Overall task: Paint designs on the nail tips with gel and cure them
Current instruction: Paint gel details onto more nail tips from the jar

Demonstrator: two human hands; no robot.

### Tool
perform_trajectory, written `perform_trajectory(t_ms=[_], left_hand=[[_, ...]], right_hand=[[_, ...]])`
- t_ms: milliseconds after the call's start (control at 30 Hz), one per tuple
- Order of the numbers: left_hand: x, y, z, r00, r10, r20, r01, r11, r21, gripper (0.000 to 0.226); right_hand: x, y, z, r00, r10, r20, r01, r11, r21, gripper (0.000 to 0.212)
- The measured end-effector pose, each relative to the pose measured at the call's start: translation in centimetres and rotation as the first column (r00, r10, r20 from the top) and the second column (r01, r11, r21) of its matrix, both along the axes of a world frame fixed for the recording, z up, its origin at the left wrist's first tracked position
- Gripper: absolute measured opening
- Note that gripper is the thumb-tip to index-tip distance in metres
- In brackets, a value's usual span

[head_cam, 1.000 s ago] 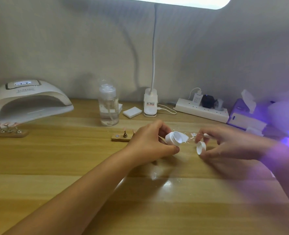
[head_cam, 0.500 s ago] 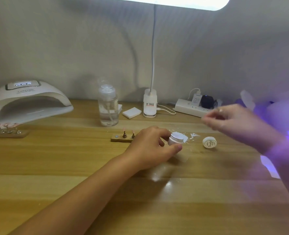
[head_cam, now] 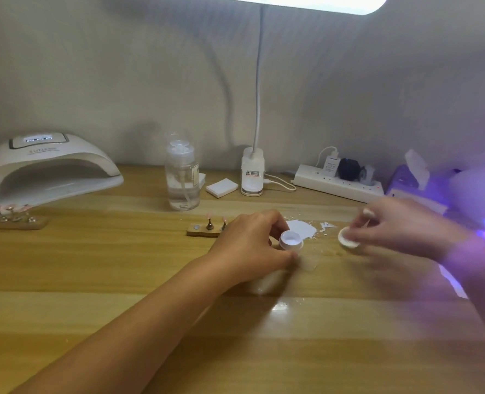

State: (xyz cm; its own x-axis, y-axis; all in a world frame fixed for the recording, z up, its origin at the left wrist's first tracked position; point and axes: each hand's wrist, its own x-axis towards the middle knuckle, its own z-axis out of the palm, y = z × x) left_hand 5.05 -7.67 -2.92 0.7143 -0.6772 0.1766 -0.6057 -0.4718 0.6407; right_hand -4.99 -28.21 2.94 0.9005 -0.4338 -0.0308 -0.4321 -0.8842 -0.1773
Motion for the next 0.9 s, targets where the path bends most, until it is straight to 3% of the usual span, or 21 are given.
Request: perform_trajectory(t_ms=[33, 100, 167, 233, 267, 433, 667, 767, 900], left_hand=[[0.0, 0.0, 0.0, 1.000, -0.006, -0.001, 0.006, 1.000, 0.009, 0.029], [0.0, 0.1, 0.0, 1.000, -0.015, 0.004, 0.015, 0.999, 0.034, 0.028], [0.0, 0.1, -0.1, 1.000, -0.012, 0.023, 0.011, 0.998, 0.063, 0.028], [0.0, 0.1, -0.1, 1.000, -0.009, 0.029, 0.007, 0.997, 0.077, 0.031], [-0.1, 0.1, -0.1, 1.000, -0.008, 0.030, 0.005, 0.997, 0.080, 0.034], [-0.4, 0.1, -0.1, 1.000, 0.004, 0.014, -0.005, 0.998, 0.062, 0.049], [-0.5, 1.5, 0.8, 0.993, -0.118, -0.012, 0.118, 0.979, 0.165, 0.065], [0.0, 3.4, 1.2, 0.987, -0.160, -0.032, 0.163, 0.955, 0.248, 0.073], [0.7, 5.2, 0.1, 0.996, -0.079, -0.033, 0.084, 0.973, 0.215, 0.050]], right_hand=[[0.1, 0.0, 0.5, 0.988, -0.012, 0.151, 0.004, 0.998, 0.055, 0.025], [0.3, 0.4, 1.4, 0.866, -0.085, 0.493, -0.100, 0.936, 0.337, 0.031], [0.6, 1.6, 2.3, 0.719, -0.236, 0.654, -0.323, 0.719, 0.615, 0.037], [0.9, 2.7, 2.5, 0.676, -0.356, 0.645, -0.419, 0.534, 0.734, 0.049], [1.0, 3.1, 2.2, 0.692, -0.374, 0.618, -0.399, 0.515, 0.759, 0.059], [1.7, 3.7, 0.0, 0.844, -0.361, 0.397, -0.216, 0.450, 0.867, 0.084], [2.2, 3.8, -1.7, 0.880, -0.307, 0.363, -0.203, 0.448, 0.870, 0.090], [1.8, 3.9, -2.0, 0.887, -0.223, 0.403, -0.270, 0.458, 0.847, 0.074], [1.8, 4.2, -3.0, 0.840, -0.191, 0.508, -0.382, 0.455, 0.804, 0.033]])
